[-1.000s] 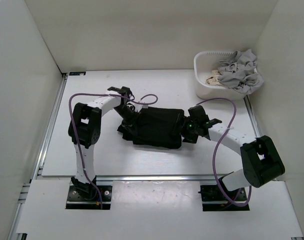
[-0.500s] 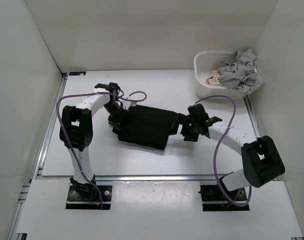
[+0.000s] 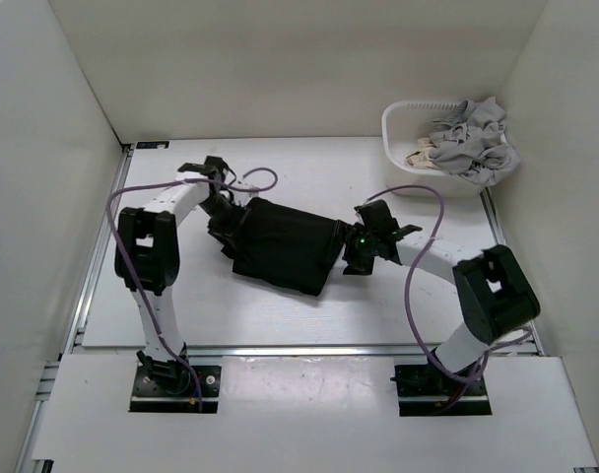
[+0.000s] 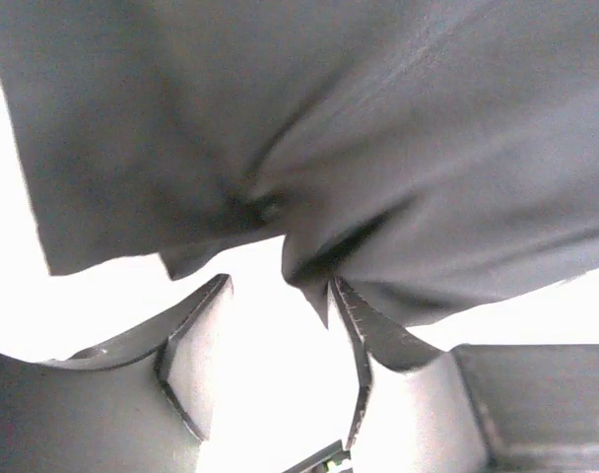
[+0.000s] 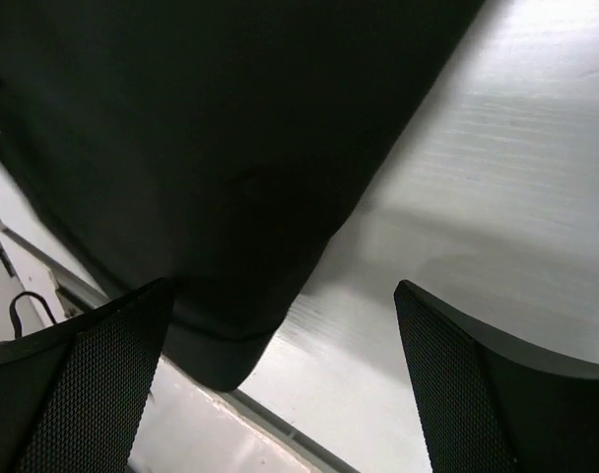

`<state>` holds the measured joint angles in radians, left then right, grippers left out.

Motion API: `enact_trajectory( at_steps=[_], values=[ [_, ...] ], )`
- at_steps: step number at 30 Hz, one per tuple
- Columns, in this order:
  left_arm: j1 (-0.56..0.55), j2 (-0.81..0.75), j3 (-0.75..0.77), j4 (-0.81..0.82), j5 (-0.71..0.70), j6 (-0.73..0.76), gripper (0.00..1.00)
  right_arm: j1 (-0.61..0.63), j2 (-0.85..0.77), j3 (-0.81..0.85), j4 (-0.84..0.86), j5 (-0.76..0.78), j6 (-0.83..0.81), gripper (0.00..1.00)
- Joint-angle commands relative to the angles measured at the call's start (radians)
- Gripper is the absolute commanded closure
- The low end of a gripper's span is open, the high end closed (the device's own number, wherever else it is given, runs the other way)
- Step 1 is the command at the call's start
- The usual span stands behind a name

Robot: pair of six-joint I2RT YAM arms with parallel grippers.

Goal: Fold and stack the trousers
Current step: Fold the trousers

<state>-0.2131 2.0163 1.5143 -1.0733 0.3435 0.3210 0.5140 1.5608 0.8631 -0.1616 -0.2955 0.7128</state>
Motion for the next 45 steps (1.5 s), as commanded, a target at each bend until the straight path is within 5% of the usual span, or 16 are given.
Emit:
enact_trajectory(
  at_steps=[1,8,13,15,18,22,25,27,29,35,39,45],
  values=[
    [0.060,-0.154,0.082,0.013,0.025,-0.033,0.45,0.004,0.088,0.039,0.036,-0.093,0.028,0.03],
    [0.103,-0.044,0.069,0.162,-0.141,-0.042,0.43,0.014,0.176,0.067,0.068,-0.142,0.047,0.05],
    [0.103,0.041,0.017,0.225,-0.120,-0.042,0.42,0.014,0.217,0.113,0.054,-0.151,0.037,0.39],
    [0.103,0.041,-0.031,0.225,-0.095,-0.033,0.53,0.000,0.229,0.135,0.036,-0.139,0.014,0.47],
    [0.103,0.013,-0.100,0.225,-0.054,-0.011,0.86,-0.052,0.229,0.145,0.014,-0.129,0.004,0.66],
    [0.093,-0.089,-0.250,0.225,0.046,-0.002,0.86,-0.134,0.252,0.195,-0.068,-0.119,-0.081,0.76],
    [0.084,-0.145,-0.342,0.213,0.089,-0.002,0.86,-0.154,0.271,0.221,-0.133,-0.119,-0.157,0.76],
    [0.084,-0.189,-0.376,0.204,0.089,-0.020,0.73,-0.154,0.283,0.247,-0.153,-0.145,-0.190,0.73],
    [0.084,-0.227,-0.398,0.193,0.069,-0.020,0.62,-0.154,0.298,0.257,-0.189,-0.154,-0.242,0.59],
    [0.127,-0.388,-0.246,0.223,-0.090,-0.106,0.61,-0.163,0.318,0.275,-0.228,-0.154,-0.303,0.49],
    [0.092,-0.374,-0.109,0.214,-0.048,-0.115,0.49,-0.163,0.338,0.300,-0.237,-0.163,-0.328,0.48],
    [0.078,-0.188,-0.057,0.165,0.147,-0.125,0.48,-0.163,0.338,0.321,-0.271,-0.163,-0.351,0.48]
  ],
)
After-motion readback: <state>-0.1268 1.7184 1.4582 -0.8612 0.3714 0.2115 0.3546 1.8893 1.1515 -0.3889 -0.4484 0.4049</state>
